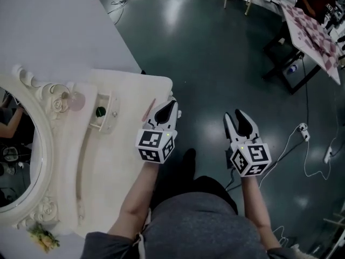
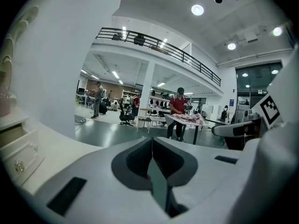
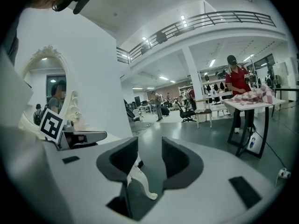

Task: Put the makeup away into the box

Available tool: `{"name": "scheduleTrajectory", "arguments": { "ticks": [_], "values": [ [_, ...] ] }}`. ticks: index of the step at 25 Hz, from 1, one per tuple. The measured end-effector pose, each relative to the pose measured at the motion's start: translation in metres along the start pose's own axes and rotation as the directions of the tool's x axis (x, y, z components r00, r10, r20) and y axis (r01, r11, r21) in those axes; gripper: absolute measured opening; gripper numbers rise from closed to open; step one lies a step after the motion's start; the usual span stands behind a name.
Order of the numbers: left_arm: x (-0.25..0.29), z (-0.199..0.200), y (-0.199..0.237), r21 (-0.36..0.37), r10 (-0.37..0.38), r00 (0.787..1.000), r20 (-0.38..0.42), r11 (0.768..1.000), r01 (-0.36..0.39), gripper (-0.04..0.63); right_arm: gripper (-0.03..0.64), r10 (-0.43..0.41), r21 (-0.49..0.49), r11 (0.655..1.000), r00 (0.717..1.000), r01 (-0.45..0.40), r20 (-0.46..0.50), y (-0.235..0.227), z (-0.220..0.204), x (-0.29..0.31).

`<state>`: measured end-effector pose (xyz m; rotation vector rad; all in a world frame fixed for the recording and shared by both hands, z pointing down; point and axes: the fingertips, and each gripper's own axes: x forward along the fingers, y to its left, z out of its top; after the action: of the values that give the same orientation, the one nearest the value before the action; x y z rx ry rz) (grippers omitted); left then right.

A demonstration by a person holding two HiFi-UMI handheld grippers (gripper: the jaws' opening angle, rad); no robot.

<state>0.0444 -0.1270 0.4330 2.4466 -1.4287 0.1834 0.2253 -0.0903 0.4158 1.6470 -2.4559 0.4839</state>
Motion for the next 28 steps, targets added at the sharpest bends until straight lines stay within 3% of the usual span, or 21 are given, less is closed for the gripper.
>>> {"name": "scheduleTrajectory", "arguments": {
  "ticks": [4, 9, 15, 19, 23, 28],
  "values": [
    [0.007, 0.004, 0.022, -0.020, 0.042, 0.999, 0.004, 0.999, -0.042, 0.008, 0.156, 0.039, -0.011, 0.999, 0.999, -0.039, -0.019, 0.002, 0.008, 0.028],
    [0.001, 0.005, 0.051, -0.065, 0.129, 0.992, 0.011, 0.990, -0.128, 0.008, 0.156, 0.145, -0.043, 0.988, 0.988, -0.147, -0.047, 0.020, 0.015, 0.064],
    [-0.021, 0.000, 0.083, -0.091, 0.275, 0.961, 0.005, 0.958, -0.274, 0.008, 0.156, 0.313, -0.076, 0.944, 0.945, -0.320, -0.092, 0.053, 0.020, 0.112],
    [-0.041, -0.006, 0.106, -0.135, 0.406, 0.914, 0.000, 0.905, -0.402, 0.008, 0.156, 0.462, -0.110, 0.872, 0.875, -0.478, -0.142, 0.087, 0.022, 0.146],
    [-0.059, -0.012, 0.121, -0.176, 0.515, 0.857, -0.017, 0.842, -0.510, 0.008, 0.156, 0.582, -0.139, 0.779, 0.787, -0.612, -0.204, 0.118, 0.021, 0.170],
    [-0.082, -0.017, 0.130, -0.226, 0.637, 0.770, -0.024, 0.747, -0.625, 0.008, 0.156, 0.713, -0.188, 0.607, 0.634, -0.772, -0.298, 0.157, 0.016, 0.189]
  ]
}}
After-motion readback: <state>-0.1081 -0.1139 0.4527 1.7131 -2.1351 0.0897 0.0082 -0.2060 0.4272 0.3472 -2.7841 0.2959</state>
